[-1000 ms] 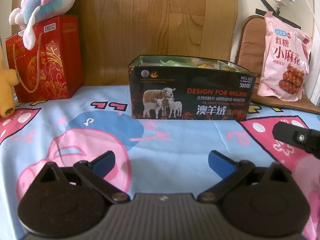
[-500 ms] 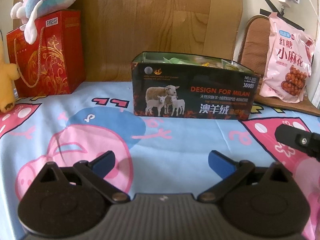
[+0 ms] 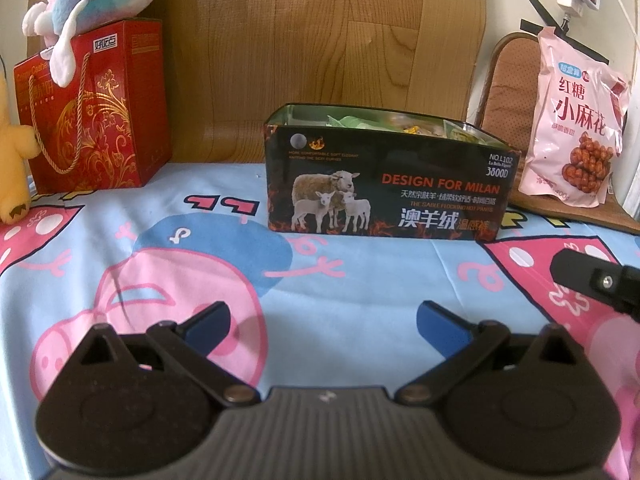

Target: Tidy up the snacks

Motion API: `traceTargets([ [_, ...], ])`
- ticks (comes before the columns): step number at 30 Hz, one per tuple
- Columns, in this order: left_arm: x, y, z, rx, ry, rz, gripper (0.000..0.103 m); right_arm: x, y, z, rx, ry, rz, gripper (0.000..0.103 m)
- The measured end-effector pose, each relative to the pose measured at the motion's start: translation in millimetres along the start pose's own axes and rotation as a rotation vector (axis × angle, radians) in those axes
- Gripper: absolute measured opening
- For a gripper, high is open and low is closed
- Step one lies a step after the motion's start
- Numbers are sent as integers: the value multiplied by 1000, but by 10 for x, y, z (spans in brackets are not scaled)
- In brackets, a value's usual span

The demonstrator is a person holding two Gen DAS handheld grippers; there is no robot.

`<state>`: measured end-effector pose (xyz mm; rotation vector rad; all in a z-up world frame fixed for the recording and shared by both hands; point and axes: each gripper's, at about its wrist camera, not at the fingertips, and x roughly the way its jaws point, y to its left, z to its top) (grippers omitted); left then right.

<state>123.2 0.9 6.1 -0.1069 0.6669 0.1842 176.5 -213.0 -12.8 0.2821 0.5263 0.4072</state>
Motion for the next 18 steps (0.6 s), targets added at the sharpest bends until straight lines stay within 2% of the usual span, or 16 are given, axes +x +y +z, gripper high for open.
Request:
traceTargets([
  [18, 4, 3, -1, -8, 8, -8, 103, -3, 0, -6, 1, -1, -1, 103],
])
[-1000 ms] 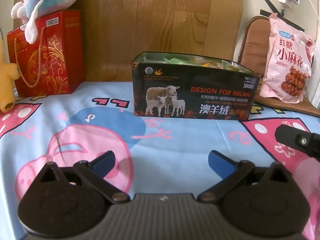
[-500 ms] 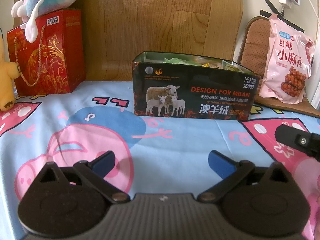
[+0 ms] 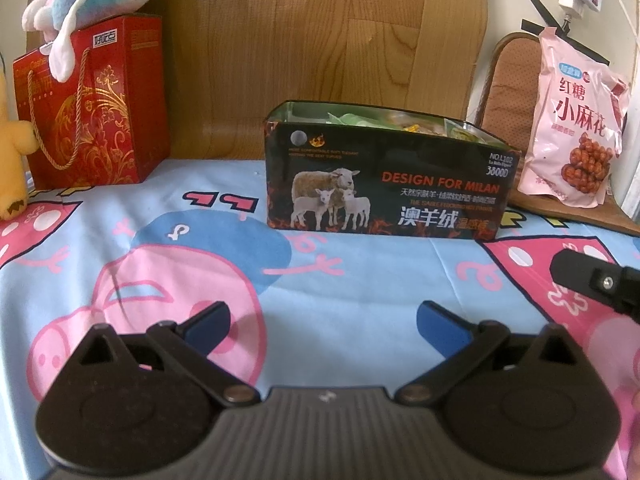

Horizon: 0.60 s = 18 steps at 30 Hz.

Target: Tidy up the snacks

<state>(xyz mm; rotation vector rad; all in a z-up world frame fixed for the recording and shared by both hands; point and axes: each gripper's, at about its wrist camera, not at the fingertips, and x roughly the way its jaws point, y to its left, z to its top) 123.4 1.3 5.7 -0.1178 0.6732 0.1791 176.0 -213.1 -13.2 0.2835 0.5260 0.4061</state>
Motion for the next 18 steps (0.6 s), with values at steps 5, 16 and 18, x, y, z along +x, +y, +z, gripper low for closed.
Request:
traceTargets([
  [5, 2, 4, 2, 0, 0, 3, 103, -1, -1, 0, 0, 0, 0, 103],
  [16, -13, -5, -5, 5, -14, 31, 103, 9, -3, 0, 1, 0, 2, 103],
  [18, -15, -2, -4, 4, -16, 35, 103, 5, 1, -2, 2, -1, 1, 103],
])
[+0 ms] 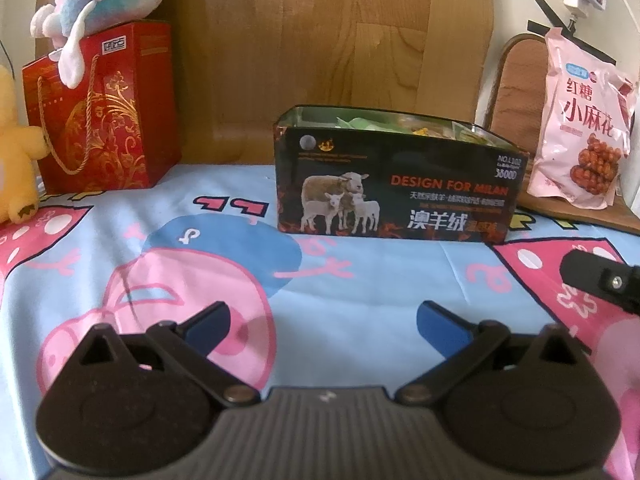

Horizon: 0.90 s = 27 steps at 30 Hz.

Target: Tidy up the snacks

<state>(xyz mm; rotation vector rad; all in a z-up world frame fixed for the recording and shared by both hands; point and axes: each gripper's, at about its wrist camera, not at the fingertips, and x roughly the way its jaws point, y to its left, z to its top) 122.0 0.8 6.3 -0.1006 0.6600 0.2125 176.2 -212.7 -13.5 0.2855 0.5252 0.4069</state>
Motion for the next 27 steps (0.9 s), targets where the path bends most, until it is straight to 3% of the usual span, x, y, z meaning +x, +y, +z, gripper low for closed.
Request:
traceTargets([
  [27, -17, 37, 2, -18, -13, 23, 103, -5, 1, 3, 2, 0, 1, 103],
])
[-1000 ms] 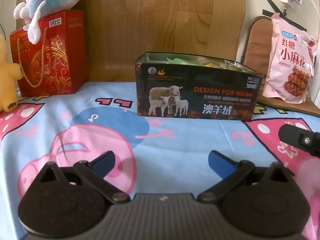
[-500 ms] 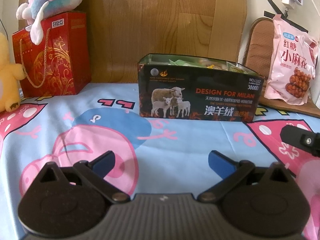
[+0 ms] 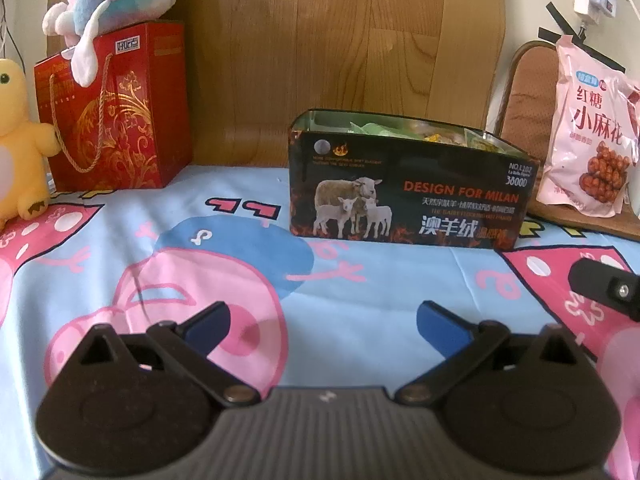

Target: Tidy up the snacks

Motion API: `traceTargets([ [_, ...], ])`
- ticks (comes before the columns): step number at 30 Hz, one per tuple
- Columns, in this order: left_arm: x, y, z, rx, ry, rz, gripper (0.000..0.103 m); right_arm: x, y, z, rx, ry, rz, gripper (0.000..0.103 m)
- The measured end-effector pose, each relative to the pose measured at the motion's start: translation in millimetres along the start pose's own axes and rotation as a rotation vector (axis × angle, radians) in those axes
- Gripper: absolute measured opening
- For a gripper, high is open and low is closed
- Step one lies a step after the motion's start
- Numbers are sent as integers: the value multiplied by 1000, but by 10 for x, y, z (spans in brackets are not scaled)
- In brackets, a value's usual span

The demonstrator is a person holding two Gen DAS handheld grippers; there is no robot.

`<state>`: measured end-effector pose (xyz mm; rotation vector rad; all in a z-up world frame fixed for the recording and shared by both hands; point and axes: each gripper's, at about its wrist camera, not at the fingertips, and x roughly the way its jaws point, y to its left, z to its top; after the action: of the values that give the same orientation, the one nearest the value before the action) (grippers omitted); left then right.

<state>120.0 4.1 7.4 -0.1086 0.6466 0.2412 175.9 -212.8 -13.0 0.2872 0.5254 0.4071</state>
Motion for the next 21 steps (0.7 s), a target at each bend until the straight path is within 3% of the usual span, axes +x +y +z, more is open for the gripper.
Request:
traceTargets([
  [10, -40, -17, -11, 4, -34, 31, 103, -6, -22, -2, 5, -5, 2, 103],
  [21, -48, 34, 6, -23, -40, 11, 103, -15, -11, -6, 5, -5, 10, 103],
])
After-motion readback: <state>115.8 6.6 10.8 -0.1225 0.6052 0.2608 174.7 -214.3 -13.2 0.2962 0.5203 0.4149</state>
